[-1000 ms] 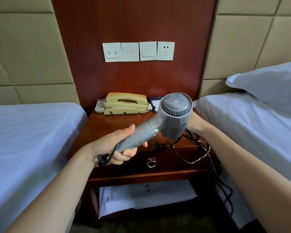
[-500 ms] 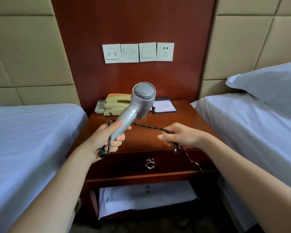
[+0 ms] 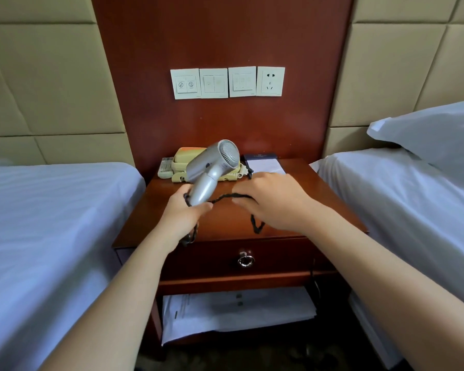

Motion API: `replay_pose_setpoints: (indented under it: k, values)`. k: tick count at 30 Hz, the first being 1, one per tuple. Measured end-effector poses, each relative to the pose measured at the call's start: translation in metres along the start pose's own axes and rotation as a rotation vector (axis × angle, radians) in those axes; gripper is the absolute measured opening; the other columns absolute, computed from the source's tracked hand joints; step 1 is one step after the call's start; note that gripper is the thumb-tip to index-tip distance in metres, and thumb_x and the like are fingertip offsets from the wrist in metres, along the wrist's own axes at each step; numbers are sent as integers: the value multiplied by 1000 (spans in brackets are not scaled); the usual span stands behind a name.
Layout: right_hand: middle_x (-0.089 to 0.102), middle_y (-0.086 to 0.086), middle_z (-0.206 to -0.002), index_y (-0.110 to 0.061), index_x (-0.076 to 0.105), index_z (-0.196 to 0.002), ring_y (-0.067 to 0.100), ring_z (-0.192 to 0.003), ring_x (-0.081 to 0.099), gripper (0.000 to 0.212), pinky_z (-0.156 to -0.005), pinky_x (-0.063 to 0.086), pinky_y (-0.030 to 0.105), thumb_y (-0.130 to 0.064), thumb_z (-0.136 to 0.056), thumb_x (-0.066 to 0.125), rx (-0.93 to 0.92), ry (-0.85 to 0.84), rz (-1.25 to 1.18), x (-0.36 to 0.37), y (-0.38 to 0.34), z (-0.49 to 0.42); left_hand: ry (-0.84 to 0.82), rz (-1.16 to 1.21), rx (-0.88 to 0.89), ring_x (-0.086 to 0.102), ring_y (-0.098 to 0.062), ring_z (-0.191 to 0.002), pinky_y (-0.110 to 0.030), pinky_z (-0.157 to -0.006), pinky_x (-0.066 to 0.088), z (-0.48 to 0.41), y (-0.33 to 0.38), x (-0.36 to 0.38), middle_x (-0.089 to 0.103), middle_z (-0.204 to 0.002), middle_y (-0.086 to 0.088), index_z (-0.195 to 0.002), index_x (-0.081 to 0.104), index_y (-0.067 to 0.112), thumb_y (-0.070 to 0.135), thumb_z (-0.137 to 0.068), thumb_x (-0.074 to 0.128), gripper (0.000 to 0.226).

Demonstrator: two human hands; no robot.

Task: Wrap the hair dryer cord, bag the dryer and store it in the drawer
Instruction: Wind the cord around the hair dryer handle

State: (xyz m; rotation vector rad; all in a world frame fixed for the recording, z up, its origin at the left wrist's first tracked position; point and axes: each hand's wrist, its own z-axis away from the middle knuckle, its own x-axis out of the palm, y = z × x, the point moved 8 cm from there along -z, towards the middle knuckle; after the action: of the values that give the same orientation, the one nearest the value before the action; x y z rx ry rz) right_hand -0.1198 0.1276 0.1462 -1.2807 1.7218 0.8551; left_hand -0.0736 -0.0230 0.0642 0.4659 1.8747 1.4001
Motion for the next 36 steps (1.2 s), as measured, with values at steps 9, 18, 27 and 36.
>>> replay_pose_setpoints:
  k: [9,18,27,36]
  values:
    - [58,5,-67,-15,67,-83,28,-65,56,45,-43,32,30,-37,-89,28,-120,186,-3,-11,-14,-6,-22,-339,127,56,-13,-70,-26,-57,41,7,26,24,61,-78,4,-87,54,20,42,-72,63,28]
    - [45,-7,-55,-6,61,-72,9,-52,41,38,-51,34,27,-37,-90,48,-91,-1,-458,4,-18,-3,86,-386,109,50,-22,-66,-34,-58,39,14,33,12,56,-76,-4,-75,52,16,35,-92,33,32]
    - [30,-4,-55,-4,46,-58,9,-54,26,43,-55,22,29,-32,-79,72,60,-239,-694,26,3,15,203,-497,107,53,-32,-81,-34,-67,39,2,21,-12,56,-87,-8,-81,48,21,47,-96,30,35]
    - [20,-6,-52,-21,22,-52,9,-46,20,52,-46,17,22,-32,-92,52,120,-104,-618,5,27,20,222,-507,115,47,-30,-69,-32,-58,32,-6,19,-24,49,-73,-8,-62,41,20,42,-95,31,40]
